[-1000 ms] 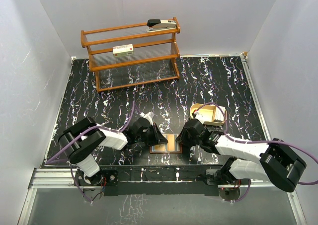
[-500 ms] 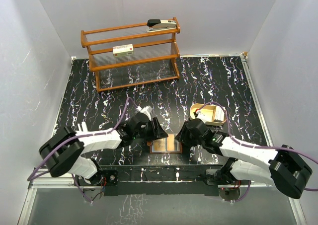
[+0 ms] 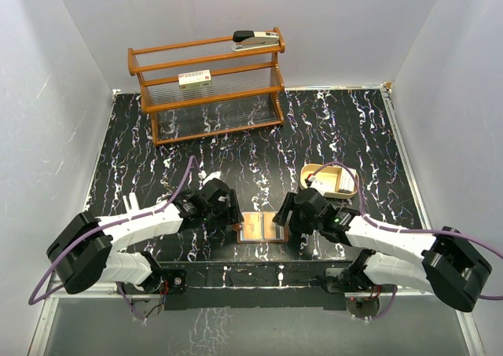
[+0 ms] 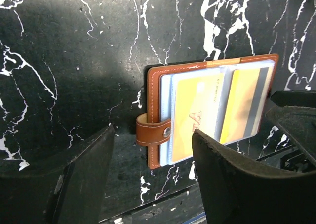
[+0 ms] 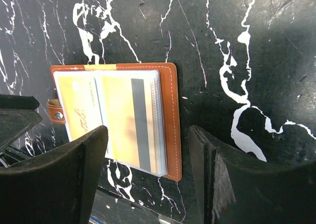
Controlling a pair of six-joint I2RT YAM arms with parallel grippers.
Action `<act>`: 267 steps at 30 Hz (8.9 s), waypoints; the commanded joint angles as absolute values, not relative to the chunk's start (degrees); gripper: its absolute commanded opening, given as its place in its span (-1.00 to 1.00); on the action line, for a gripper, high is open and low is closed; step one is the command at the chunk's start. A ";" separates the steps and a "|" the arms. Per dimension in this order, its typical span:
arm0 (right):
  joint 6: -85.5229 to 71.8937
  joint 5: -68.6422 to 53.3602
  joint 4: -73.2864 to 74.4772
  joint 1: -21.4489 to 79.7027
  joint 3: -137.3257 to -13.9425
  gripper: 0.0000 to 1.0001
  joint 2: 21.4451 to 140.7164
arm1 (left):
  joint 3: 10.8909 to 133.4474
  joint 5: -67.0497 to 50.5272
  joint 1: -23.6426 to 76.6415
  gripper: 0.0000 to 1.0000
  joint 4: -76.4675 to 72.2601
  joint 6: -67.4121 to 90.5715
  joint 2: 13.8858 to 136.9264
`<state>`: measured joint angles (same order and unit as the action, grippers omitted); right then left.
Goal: Put the credit cards into the card holder
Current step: Close the card holder at the center of the board.
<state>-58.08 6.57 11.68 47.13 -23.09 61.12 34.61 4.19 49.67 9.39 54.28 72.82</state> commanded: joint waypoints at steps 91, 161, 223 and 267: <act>-53.15 0.04 9.58 46.85 -29.59 -0.61 77.94 | 24.44 -15.76 47.16 -0.74 -18.98 53.88 80.31; -53.79 1.90 7.30 46.85 -27.98 -0.57 75.15 | 36.75 1.06 59.59 -0.30 8.24 40.79 85.46; -54.36 1.53 11.30 46.82 -30.59 -0.54 75.14 | 36.79 5.29 63.24 0.01 1.76 20.70 87.88; -49.15 10.63 25.32 55.36 -39.57 -0.68 81.02 | 34.48 -2.09 55.43 -0.43 6.60 50.54 72.82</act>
